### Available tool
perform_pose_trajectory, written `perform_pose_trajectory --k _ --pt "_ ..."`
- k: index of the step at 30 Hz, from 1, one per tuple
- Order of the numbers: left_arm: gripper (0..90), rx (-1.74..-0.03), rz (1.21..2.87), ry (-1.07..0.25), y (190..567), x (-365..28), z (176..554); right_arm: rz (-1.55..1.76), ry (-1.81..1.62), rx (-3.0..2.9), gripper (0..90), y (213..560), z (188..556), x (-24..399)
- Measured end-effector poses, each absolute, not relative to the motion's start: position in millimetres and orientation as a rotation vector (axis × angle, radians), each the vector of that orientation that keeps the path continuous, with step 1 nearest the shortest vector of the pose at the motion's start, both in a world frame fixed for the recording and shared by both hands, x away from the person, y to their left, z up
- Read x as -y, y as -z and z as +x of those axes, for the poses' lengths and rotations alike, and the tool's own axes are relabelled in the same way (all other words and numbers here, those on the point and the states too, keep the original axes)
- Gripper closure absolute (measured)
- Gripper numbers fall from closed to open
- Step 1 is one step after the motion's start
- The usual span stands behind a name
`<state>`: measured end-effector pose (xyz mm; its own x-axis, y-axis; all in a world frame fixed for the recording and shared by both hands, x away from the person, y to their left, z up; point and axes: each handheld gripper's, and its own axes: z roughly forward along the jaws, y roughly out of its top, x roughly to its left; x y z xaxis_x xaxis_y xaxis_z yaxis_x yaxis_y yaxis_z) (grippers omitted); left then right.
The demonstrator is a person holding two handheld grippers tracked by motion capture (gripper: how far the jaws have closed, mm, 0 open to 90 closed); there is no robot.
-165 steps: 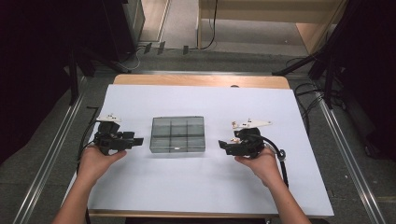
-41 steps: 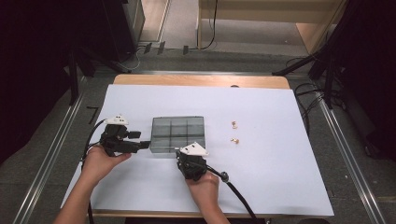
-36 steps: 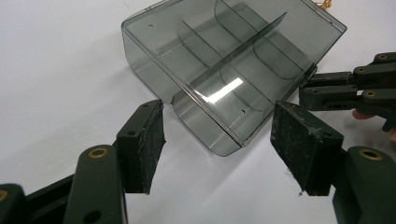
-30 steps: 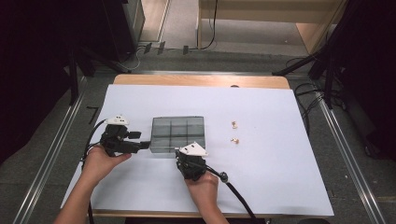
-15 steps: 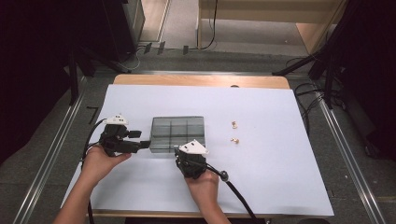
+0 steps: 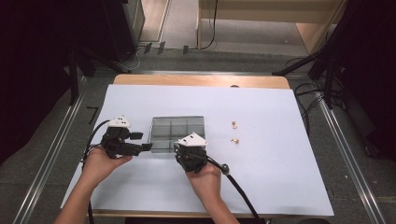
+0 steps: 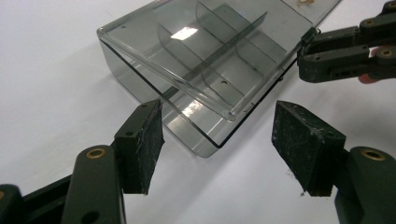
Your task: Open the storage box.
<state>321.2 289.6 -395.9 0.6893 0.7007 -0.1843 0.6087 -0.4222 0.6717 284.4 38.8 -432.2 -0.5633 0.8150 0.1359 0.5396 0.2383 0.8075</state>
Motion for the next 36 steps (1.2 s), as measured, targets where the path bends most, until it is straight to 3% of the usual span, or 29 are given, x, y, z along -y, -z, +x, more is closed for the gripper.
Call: perform_pose_trajectory --k 3,10,14,27,36 --pt "36.9 -1.002 2.176 -0.171 397 -286 322 1.233 -1.227 -2.222 79.8 427 287 -38" --pt "53.1 -1.030 2.171 -0.201 400 -275 324 1.255 -1.275 -2.259 79.7 421 294 -33" --pt "57.2 -1.037 2.172 -0.231 400 -271 324 1.243 -1.293 -2.285 78.1 419 296 -30" --pt "57.5 -1.048 2.146 -0.225 398 -274 325 1.181 -1.326 -2.332 71.6 418 300 -1" --pt "57.0 -1.050 2.147 -0.226 398 -275 325 1.187 -1.307 -2.339 71.7 423 303 27"
